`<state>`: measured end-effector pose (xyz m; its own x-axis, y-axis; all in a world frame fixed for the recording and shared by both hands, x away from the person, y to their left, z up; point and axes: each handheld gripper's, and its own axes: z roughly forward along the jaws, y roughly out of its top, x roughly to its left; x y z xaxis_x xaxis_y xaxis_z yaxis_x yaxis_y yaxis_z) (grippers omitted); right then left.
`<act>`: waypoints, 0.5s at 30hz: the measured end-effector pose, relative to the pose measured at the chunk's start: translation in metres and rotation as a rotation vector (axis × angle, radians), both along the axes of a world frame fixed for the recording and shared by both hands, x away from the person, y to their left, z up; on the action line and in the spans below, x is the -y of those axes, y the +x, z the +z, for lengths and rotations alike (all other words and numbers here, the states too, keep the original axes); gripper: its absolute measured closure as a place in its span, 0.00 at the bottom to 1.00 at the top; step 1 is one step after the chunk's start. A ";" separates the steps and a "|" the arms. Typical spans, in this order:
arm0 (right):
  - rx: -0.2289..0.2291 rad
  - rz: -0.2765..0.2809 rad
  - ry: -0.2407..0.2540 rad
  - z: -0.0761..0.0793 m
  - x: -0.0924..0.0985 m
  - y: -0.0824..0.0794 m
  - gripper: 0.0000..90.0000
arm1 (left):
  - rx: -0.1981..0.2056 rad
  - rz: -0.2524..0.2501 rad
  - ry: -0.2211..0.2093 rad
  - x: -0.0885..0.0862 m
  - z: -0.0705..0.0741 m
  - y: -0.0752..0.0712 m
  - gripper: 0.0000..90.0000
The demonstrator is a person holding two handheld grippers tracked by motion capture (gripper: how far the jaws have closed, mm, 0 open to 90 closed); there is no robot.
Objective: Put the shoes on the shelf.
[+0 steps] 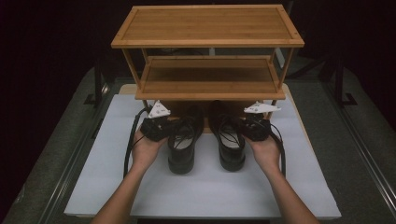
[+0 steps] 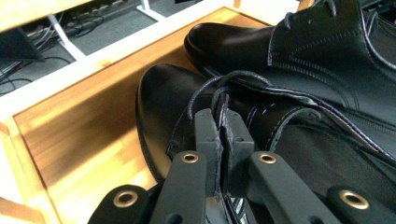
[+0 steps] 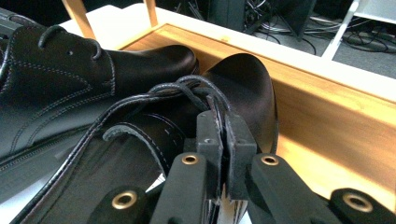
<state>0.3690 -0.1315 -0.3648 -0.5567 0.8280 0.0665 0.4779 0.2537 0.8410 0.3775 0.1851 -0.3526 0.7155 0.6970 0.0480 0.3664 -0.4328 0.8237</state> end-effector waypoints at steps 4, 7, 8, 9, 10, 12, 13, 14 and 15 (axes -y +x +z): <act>0.008 -0.011 -0.003 -0.004 -0.005 0.015 0.96 | 0.029 0.018 0.007 0.010 -0.003 0.014 0.97; 0.021 -0.034 -0.001 -0.007 -0.008 0.024 0.96 | 0.049 0.037 0.021 0.016 -0.005 0.023 0.97; 0.023 -0.038 0.002 -0.008 -0.009 0.026 0.96 | 0.060 0.044 0.022 0.019 -0.006 0.025 0.97; 0.028 -0.044 -0.002 -0.008 -0.010 0.029 0.96 | 0.064 0.052 0.025 0.020 -0.007 0.028 0.97; 0.031 -0.051 -0.006 -0.009 -0.012 0.031 0.96 | 0.069 0.062 0.024 0.022 -0.008 0.030 0.97; 0.035 -0.067 -0.014 -0.011 -0.015 0.035 0.96 | 0.080 0.082 0.033 0.025 -0.011 0.034 0.97; 0.038 -0.068 -0.019 -0.013 -0.016 0.038 0.96 | 0.081 0.094 0.030 0.026 -0.013 0.037 0.97; 0.035 -0.077 -0.019 -0.014 -0.018 0.040 0.96 | 0.087 0.102 0.033 0.026 -0.015 0.039 0.97; 0.034 -0.082 -0.019 -0.015 -0.020 0.042 0.96 | 0.089 0.110 0.030 0.028 -0.016 0.042 0.97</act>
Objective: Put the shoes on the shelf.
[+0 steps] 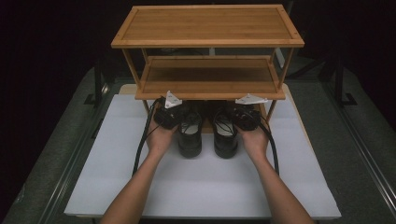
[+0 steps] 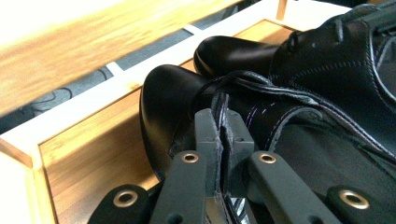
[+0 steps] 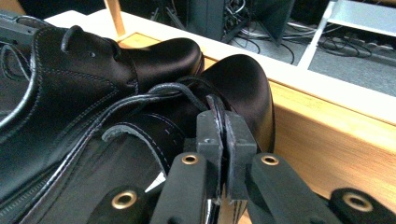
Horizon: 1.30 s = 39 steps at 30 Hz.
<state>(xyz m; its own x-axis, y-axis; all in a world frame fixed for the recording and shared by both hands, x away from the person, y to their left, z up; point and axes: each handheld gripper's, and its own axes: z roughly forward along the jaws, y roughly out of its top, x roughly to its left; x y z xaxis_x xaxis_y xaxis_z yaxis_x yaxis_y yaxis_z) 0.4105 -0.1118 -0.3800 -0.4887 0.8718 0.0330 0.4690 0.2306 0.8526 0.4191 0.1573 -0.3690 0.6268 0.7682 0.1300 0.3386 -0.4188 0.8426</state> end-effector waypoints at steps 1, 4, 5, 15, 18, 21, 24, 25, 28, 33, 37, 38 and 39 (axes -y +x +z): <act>0.005 -0.004 -0.004 -0.001 -0.001 0.002 0.96 | 0.004 0.004 0.003 0.001 -0.001 0.002 0.97; 0.020 -0.029 -0.009 -0.004 -0.007 0.006 0.96 | 0.013 0.022 0.010 0.005 -0.007 0.007 0.97; 0.023 -0.036 -0.006 -0.005 -0.008 0.007 0.96 | 0.015 0.026 0.016 0.006 -0.009 0.009 0.97; 0.023 -0.048 -0.008 -0.014 -0.015 0.009 0.96 | 0.003 -0.019 0.018 0.006 -0.015 0.009 0.96; 0.029 -0.048 -0.008 -0.016 -0.015 0.005 0.95 | 0.002 -0.040 0.020 0.006 -0.015 0.006 0.95; 0.025 -0.046 0.008 -0.016 -0.015 0.004 0.92 | -0.006 -0.050 0.015 0.004 -0.015 0.007 0.92; 0.012 -0.033 0.024 -0.014 -0.013 0.004 0.81 | -0.032 -0.053 0.005 0.000 -0.014 0.007 0.76; 0.009 -0.030 0.023 -0.013 -0.012 0.002 0.75 | -0.040 -0.053 0.005 -0.003 -0.012 0.006 0.70; -0.014 -0.001 0.029 -0.005 -0.004 -0.004 0.66 | -0.073 -0.085 -0.012 -0.014 -0.005 0.001 0.61; -0.049 0.056 0.070 0.007 0.012 -0.022 0.51 | -0.134 -0.150 -0.049 -0.033 0.007 -0.014 0.45; -0.073 0.094 0.076 0.010 0.024 -0.038 0.42 | -0.132 -0.193 -0.042 -0.044 0.010 -0.032 0.33; -0.074 0.104 0.081 0.009 0.027 -0.043 0.41 | -0.135 -0.201 -0.039 -0.047 0.008 -0.036 0.32; -0.072 0.113 0.081 0.008 0.030 -0.048 0.39 | -0.139 -0.206 -0.038 -0.049 0.007 -0.040 0.30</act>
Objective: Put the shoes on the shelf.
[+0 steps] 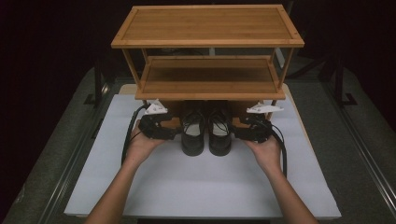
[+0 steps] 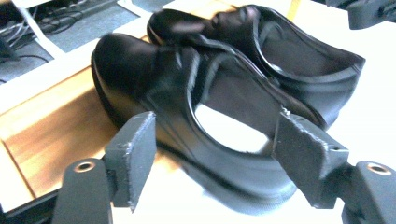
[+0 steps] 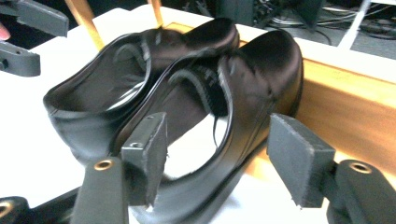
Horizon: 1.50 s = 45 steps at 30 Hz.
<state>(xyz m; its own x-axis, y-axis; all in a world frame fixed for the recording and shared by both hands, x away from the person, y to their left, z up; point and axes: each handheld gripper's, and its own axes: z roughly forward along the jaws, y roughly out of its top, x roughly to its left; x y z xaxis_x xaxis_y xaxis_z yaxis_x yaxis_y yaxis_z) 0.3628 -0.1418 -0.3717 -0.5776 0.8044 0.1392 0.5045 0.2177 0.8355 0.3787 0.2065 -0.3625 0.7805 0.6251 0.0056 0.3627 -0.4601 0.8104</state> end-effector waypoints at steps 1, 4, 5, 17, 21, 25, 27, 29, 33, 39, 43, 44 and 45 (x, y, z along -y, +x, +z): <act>-0.001 0.003 -0.004 -0.001 0.002 -0.005 0.39 | -0.003 -0.008 0.002 -0.002 -0.002 -0.004 0.30; -0.001 0.015 -0.014 -0.007 0.008 -0.019 0.37 | -0.005 -0.018 -0.007 -0.007 -0.013 -0.017 0.29; -0.005 0.021 -0.014 -0.009 0.010 -0.023 0.37 | -0.011 -0.021 -0.005 -0.007 -0.018 -0.020 0.28; -0.102 0.113 -0.121 -0.057 0.002 -0.027 0.31 | -0.083 -0.067 0.129 0.008 -0.062 -0.022 0.21; -0.112 0.142 -0.136 -0.067 -0.007 -0.020 0.31 | -0.087 -0.081 0.158 0.015 -0.072 -0.017 0.19; -0.104 0.173 -0.151 -0.074 -0.015 -0.015 0.30 | -0.072 -0.087 0.162 0.021 -0.077 -0.014 0.19; -0.097 0.185 -0.155 -0.077 -0.019 -0.013 0.30 | -0.069 -0.087 0.164 0.024 -0.080 -0.012 0.19; -0.085 0.188 -0.170 -0.078 -0.023 -0.013 0.31 | -0.068 -0.097 0.164 0.028 -0.083 -0.011 0.21; -0.068 0.186 -0.183 -0.078 -0.030 -0.017 0.35 | -0.047 -0.086 0.199 0.037 -0.084 -0.014 0.24; -0.079 0.165 -0.168 -0.076 -0.032 -0.018 0.35 | -0.050 -0.080 0.196 0.038 -0.081 -0.014 0.24; -0.087 0.159 -0.164 -0.072 -0.031 -0.018 0.36 | -0.056 -0.078 0.189 0.038 -0.075 -0.013 0.24; -0.091 0.158 -0.146 -0.070 -0.031 -0.017 0.36 | -0.056 -0.077 0.171 0.037 -0.072 -0.012 0.24; -0.092 0.155 -0.129 -0.067 -0.030 -0.016 0.36 | -0.055 -0.076 0.152 0.036 -0.069 -0.012 0.24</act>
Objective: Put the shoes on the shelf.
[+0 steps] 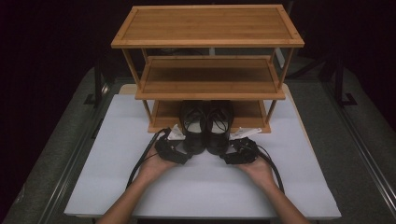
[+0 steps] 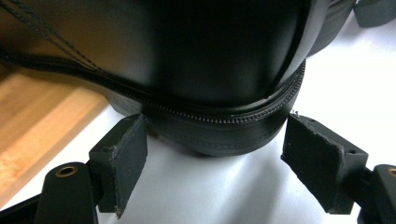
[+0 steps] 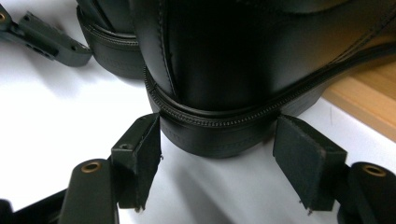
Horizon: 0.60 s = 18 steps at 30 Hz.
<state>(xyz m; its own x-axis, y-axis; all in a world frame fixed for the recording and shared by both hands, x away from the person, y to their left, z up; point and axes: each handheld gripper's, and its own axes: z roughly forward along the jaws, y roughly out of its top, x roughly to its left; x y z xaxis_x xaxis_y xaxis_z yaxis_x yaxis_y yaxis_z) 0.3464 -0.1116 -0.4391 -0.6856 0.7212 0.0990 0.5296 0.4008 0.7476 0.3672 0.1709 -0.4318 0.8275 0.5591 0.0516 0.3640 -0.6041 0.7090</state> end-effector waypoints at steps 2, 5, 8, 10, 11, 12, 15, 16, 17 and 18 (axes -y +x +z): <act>-0.002 0.004 0.026 0.005 0.003 0.002 0.36 | -0.005 -0.005 -0.024 -0.002 0.006 0.003 0.24; 0.001 0.010 0.036 0.011 0.005 0.006 0.36 | -0.010 -0.004 -0.041 -0.002 0.010 0.007 0.24; -0.001 0.009 0.038 0.013 0.006 0.012 0.36 | -0.005 0.002 -0.048 -0.001 0.011 0.012 0.24; -0.006 0.003 0.042 0.014 0.006 0.016 0.36 | -0.007 0.005 -0.052 -0.001 0.012 0.016 0.24; -0.006 0.000 0.045 0.015 0.006 0.018 0.36 | -0.012 0.004 -0.048 -0.001 0.013 0.019 0.24; -0.005 0.002 0.043 0.015 0.006 0.020 0.36 | -0.013 0.005 -0.046 0.000 0.013 0.022 0.24; -0.002 -0.008 0.045 0.015 0.006 0.029 0.36 | -0.012 0.005 -0.036 -0.001 0.014 0.032 0.24; -0.003 -0.011 0.048 0.015 0.006 0.032 0.36 | -0.016 0.009 -0.036 0.000 0.014 0.035 0.24; -0.002 -0.015 0.050 0.015 0.005 0.035 0.36 | -0.018 0.012 -0.034 0.000 0.014 0.039 0.24; 0.001 -0.019 0.047 0.015 0.005 0.038 0.36 | -0.022 0.015 -0.030 0.001 0.014 0.042 0.24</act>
